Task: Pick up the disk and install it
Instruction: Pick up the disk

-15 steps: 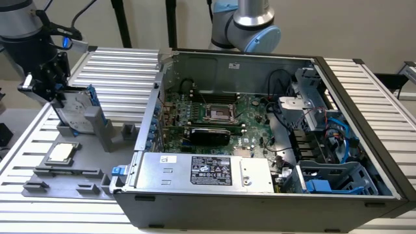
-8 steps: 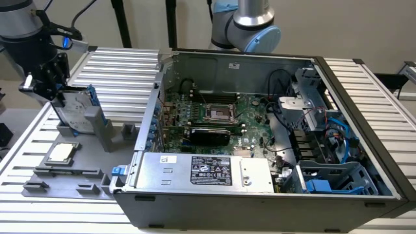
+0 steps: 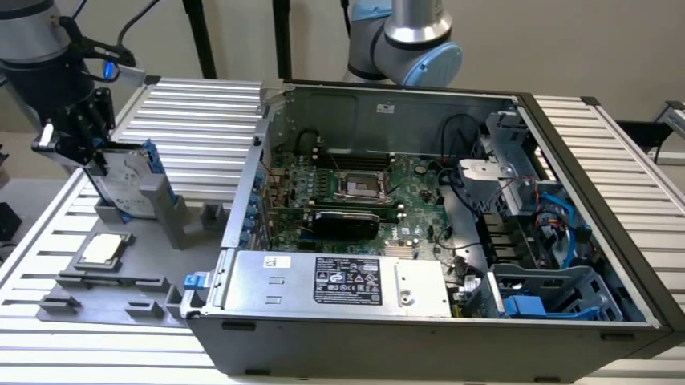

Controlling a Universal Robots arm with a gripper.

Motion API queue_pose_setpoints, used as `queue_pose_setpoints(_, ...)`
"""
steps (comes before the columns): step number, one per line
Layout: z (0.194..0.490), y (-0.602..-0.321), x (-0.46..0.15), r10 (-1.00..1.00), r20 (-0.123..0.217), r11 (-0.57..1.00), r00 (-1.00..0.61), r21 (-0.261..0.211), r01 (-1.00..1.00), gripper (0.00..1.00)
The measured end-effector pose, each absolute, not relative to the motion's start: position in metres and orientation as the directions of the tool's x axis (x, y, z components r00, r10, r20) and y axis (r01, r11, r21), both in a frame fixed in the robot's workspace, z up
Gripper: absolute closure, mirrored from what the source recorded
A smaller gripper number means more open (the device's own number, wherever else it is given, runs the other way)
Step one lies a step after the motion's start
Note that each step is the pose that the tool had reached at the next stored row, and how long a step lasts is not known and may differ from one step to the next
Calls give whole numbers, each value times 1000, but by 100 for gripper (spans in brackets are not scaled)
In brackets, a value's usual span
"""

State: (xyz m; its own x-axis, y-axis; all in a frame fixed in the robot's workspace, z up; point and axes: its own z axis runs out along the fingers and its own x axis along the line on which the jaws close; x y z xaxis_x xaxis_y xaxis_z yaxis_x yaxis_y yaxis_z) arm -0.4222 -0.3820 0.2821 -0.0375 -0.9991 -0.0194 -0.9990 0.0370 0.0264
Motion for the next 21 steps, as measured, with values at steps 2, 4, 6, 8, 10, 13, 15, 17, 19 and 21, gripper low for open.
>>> queue_pose_setpoints(2, 282, -383, -422, -999, -19, 38, -39, 27, -999, 67)
queue_pose_setpoints(4, 282, -383, -422, -999, -19, 41, -41, 27, -999, 67)
queue_pose_setpoints(6, 282, -384, -422, -999, -19, 43, -43, 27, -999, 67)
queue_pose_setpoints(8, 281, -385, -422, -999, -19, 45, -46, 27, -999, 67)
queue_pose_setpoints(10, 281, -386, -422, -999, -19, 47, -48, 27, -999, 67)
queue_pose_setpoints(13, 281, -388, -423, -999, -19, 50, -50, 26, -998, 67)
queue_pose_setpoints(15, 281, -388, -423, -999, -19, 50, -51, 26, -998, 67)
queue_pose_setpoints(17, 281, -388, -423, -999, -19, 50, -51, 26, -998, 67)
queue_pose_setpoints(19, 281, -388, -423, -999, -19, 50, -51, 26, -998, 67)
queue_pose_setpoints(21, 281, -388, -423, -999, -19, 50, -51, 25, -998, 67)
